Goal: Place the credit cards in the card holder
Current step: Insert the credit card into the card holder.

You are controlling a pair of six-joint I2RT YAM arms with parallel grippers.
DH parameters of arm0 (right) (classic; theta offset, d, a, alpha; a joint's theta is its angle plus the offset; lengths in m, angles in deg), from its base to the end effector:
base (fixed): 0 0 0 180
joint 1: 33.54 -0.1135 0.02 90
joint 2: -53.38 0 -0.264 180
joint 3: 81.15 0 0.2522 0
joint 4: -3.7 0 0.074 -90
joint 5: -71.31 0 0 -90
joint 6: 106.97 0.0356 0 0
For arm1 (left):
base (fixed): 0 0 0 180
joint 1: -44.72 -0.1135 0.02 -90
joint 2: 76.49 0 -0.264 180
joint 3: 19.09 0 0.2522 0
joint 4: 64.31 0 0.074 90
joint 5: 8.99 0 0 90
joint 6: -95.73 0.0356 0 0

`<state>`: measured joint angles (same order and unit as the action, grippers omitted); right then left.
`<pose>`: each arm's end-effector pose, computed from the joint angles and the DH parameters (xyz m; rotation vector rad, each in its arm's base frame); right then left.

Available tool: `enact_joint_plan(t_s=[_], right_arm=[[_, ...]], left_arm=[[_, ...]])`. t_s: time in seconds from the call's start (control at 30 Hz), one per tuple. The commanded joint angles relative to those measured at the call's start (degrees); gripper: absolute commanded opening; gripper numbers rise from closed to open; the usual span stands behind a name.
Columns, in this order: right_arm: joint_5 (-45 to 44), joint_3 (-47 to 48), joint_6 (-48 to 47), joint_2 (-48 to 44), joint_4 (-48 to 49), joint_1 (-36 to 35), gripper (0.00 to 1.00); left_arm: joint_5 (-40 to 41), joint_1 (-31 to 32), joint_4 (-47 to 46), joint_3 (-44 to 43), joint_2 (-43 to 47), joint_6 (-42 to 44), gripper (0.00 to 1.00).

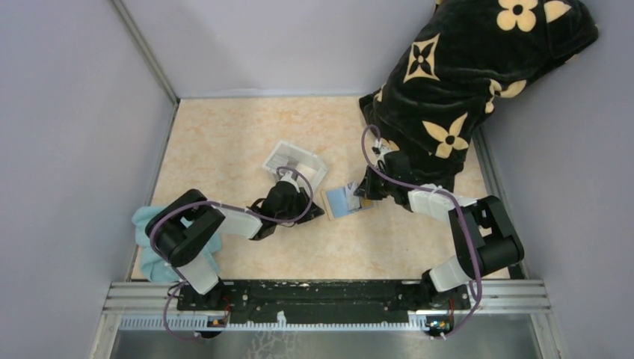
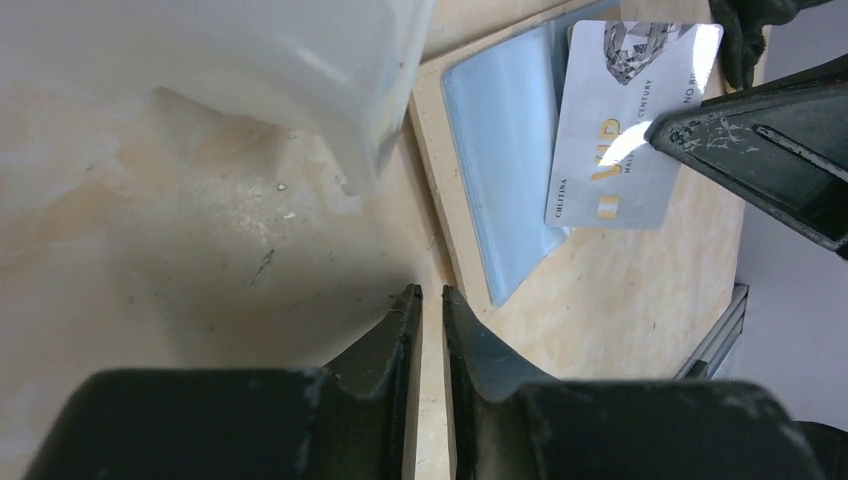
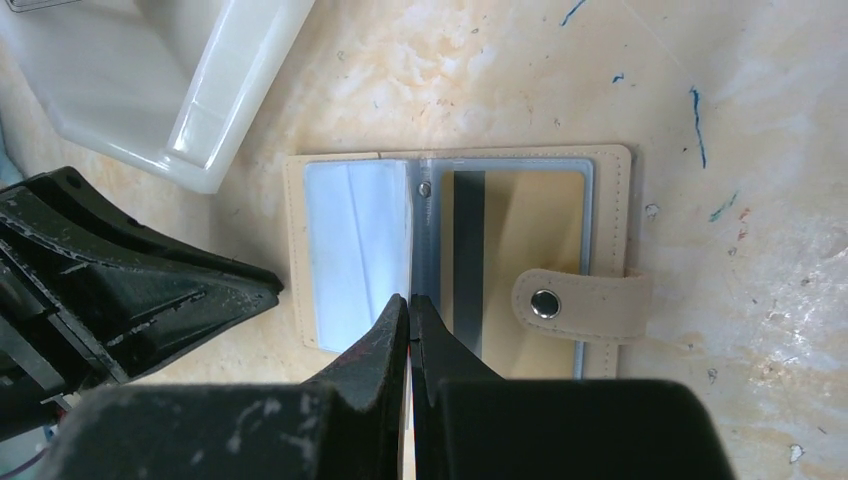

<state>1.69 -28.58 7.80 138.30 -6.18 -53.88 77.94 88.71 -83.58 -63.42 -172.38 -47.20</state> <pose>0.2668 0.1121 0.1693 -0.0974 2.3873 0.7999 0.2120 -0.2073 0.1200 -0.1467 2.3170 -0.9986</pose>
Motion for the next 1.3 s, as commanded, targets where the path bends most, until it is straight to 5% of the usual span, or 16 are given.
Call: enact_joint_plan(t_s=[0.0,1.27], right_arm=[[-1.21,1.92,-1.24,-0.33,3.11,1.19,0.0],[2.74,1.39,-0.43,-1.74,4.7,4.55,0.0]], left_arm=[[1.2,1.02,2.21,-2.85,-2.07,1.11,0.19],[4.66,1.98,11.38,-8.62,-6.79,-0.2,0.09]])
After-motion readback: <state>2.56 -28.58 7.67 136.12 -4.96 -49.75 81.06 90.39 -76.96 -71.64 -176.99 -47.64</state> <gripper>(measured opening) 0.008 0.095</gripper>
